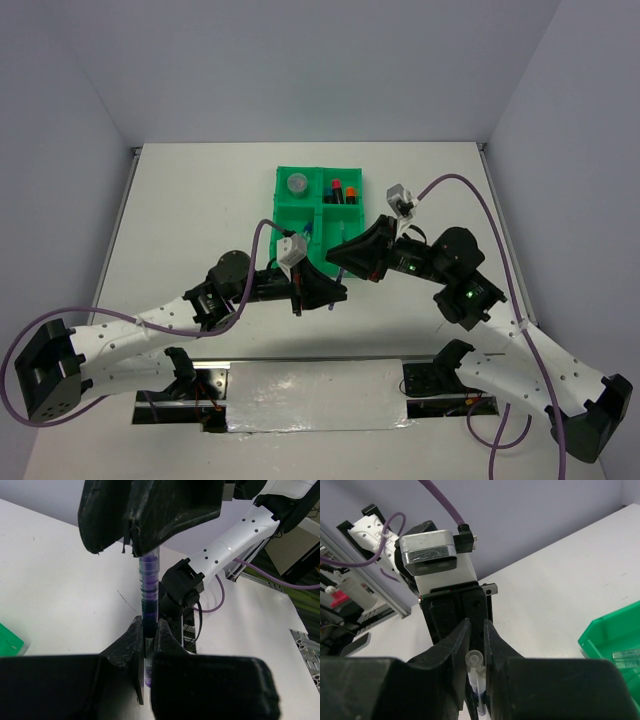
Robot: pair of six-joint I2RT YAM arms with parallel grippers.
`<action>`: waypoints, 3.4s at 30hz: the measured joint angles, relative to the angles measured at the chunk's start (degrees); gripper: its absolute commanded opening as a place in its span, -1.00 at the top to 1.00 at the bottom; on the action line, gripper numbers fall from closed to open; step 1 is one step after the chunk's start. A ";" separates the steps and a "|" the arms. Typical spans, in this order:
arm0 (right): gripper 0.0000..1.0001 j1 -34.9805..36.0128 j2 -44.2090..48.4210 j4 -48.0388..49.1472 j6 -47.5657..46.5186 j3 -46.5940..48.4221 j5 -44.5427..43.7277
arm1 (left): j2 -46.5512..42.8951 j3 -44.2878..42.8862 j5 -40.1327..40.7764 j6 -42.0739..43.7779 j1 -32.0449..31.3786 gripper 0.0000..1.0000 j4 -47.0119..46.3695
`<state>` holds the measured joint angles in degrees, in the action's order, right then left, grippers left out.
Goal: Sort the stationery into containers
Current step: Close the pen cap on the pen, then place the pen in the storage box.
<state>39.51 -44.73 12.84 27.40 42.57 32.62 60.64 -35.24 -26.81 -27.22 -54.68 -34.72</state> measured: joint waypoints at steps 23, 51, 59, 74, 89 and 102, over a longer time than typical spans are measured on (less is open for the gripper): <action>1.00 -0.17 -0.17 4.76 1.05 -2.32 1.25 | -0.02 -1.53 1.66 -1.60 -0.02 1.00 1.38; 1.00 -0.68 -6.01 35.58 7.69 -13.64 -5.25 | 3.52 -11.56 -8.90 -5.25 6.91 1.00 15.06; 1.00 -0.55 -8.41 40.63 9.77 -15.54 -5.97 | 3.52 -13.20 -10.14 -3.10 8.20 1.00 20.33; 1.00 2.38 -11.63 48.41 11.74 -17.49 -11.47 | 2.99 -15.34 -11.02 -2.49 9.60 1.00 25.81; -0.21 -3.89 -7.13 19.71 8.83 -10.01 2.45 | -0.52 -3.69 -5.66 0.24 7.15 1.00 9.64; -0.67 -19.17 3.21 -3.32 5.60 1.18 2.75 | 9.81 -7.30 7.67 1.27 6.47 1.00 13.14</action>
<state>20.34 -41.52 9.52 32.99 43.75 35.38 70.46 -42.54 -19.14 -25.96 -48.21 -21.58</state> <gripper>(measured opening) 0.830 0.117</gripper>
